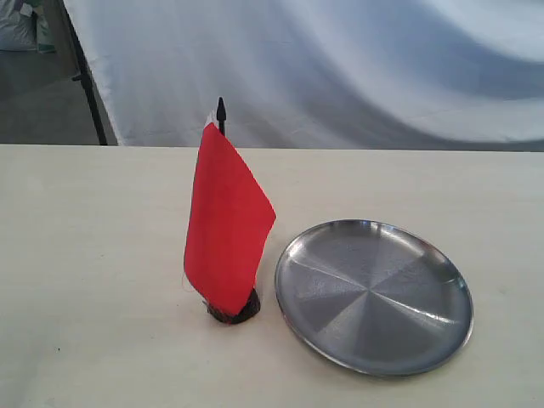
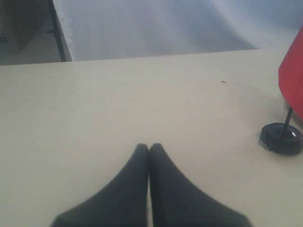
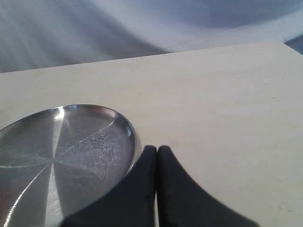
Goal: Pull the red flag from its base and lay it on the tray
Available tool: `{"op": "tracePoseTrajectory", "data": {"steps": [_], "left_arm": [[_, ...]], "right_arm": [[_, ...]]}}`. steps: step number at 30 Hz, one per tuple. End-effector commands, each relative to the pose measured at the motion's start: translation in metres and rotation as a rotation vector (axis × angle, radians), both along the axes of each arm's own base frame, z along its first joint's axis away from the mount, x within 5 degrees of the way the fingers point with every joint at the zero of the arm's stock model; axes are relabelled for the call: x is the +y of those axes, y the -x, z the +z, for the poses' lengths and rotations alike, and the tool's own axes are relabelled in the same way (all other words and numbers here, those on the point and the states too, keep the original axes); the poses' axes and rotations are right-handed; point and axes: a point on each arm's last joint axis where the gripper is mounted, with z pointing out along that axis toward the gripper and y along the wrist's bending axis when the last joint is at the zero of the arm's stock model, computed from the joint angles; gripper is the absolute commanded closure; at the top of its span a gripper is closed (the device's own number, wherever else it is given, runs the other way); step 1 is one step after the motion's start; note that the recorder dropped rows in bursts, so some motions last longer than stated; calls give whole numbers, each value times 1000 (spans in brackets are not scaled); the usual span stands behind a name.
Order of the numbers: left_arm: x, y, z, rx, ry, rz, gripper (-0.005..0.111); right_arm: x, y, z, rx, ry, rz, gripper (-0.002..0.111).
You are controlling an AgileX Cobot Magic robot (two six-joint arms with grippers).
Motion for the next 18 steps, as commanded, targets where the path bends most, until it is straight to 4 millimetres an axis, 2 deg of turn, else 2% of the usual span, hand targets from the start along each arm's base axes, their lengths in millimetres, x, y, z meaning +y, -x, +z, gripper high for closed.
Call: {"op": "tracePoseTrajectory", "data": {"steps": [1,16,18], "left_arm": [[0,0,-1,-2,8,5,107],[0,0,-1,-2,8,5,107],[0,0,-1,-2,8,5,107]], "right_arm": [[0,0,2,-13,4,-3,109],[0,0,2,-13,4,-3,109],[-1,0,3,-29,47,5,109]]}}
